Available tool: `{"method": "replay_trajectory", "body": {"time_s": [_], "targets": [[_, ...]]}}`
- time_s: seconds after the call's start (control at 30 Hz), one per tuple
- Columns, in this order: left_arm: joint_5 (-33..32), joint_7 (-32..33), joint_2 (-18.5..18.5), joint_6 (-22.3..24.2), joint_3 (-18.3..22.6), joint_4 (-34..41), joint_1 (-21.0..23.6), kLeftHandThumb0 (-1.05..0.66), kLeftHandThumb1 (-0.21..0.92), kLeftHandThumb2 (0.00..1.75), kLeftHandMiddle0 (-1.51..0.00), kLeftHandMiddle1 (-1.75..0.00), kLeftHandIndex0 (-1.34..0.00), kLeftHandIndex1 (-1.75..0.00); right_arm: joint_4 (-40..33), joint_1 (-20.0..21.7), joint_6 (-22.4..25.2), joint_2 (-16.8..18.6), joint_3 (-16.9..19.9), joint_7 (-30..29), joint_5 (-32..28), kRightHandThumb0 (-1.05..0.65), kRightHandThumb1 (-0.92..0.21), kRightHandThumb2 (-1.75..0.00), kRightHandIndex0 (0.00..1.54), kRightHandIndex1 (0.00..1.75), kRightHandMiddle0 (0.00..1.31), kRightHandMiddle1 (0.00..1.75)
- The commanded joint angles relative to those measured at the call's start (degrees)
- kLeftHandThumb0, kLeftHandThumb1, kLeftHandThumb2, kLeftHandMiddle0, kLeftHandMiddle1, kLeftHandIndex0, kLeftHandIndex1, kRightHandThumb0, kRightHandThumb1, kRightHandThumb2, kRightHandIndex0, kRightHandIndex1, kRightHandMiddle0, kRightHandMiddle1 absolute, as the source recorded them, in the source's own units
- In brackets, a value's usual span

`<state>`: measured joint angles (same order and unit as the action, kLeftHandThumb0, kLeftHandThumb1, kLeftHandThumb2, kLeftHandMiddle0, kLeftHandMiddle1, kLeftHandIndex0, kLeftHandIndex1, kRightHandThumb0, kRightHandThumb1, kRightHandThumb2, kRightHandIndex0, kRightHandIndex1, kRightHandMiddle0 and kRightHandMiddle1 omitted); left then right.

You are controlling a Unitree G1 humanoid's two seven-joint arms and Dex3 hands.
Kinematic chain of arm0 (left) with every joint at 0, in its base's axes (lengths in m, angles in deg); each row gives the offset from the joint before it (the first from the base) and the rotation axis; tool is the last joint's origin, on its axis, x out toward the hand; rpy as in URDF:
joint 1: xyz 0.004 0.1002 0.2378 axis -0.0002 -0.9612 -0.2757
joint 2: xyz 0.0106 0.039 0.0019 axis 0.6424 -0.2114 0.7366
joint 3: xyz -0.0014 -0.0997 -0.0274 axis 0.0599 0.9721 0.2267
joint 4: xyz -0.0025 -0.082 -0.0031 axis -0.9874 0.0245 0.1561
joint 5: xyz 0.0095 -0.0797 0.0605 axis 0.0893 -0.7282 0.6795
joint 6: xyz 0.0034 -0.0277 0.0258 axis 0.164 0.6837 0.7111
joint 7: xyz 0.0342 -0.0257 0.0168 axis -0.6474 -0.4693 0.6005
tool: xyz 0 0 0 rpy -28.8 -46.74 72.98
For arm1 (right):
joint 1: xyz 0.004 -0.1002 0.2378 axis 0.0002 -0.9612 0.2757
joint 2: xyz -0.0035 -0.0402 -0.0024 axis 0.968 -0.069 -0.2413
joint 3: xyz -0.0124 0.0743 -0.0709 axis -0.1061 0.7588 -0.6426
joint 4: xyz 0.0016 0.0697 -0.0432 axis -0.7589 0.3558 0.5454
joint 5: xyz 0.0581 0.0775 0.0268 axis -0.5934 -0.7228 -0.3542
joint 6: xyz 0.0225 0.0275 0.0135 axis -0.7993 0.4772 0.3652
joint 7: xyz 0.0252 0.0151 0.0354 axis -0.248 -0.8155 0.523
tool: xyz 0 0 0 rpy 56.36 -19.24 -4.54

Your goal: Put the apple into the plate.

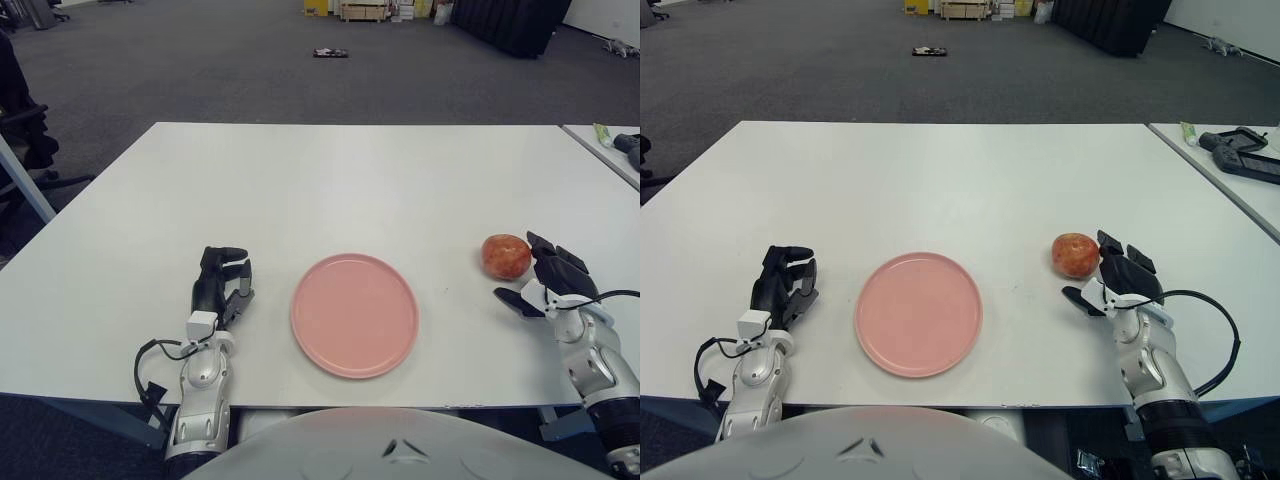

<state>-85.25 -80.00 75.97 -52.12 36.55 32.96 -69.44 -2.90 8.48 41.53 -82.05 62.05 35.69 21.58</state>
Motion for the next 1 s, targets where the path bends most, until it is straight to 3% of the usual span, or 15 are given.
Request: {"method": "replay_trajectory", "body": {"time_s": [0.0, 0.4, 0.97], "targets": [[0.41, 0.60, -0.01, 0.89, 0.07, -1.65, -0.34, -0.35, 0.91, 0.55, -0.39, -1.55, -0.20, -1.75, 1.88, 1.98, -2.02, -1.20, 0.57, -1.66, -0.34, -1.03, -0.56, -0.49, 0.00, 0.00, 0.00, 0.00], [-0.17, 0.28, 0.00, 1.00, 0.28, -1.97, -0.09, -0.35, 0.90, 0.55, -0.38, -1.56, -0.20, -1.75, 5.40, 4.37, -6.27, -1.64, -0.14, -4.16, 0.23, -1.05, -0.54, -0.44, 0.00, 0.00, 0.00, 0.00], [-0.04, 0.59, -0.04, 1.05, 0.43, -2.01, -0.03, -0.35, 0.89, 0.57, -0.37, -1.55, -0.21, -1.75, 5.79, 9.09, -6.33, -1.93, -2.00, -2.43, 0.89, -1.05, -0.50, -0.43, 0.00, 0.00, 0.00, 0.00]]}}
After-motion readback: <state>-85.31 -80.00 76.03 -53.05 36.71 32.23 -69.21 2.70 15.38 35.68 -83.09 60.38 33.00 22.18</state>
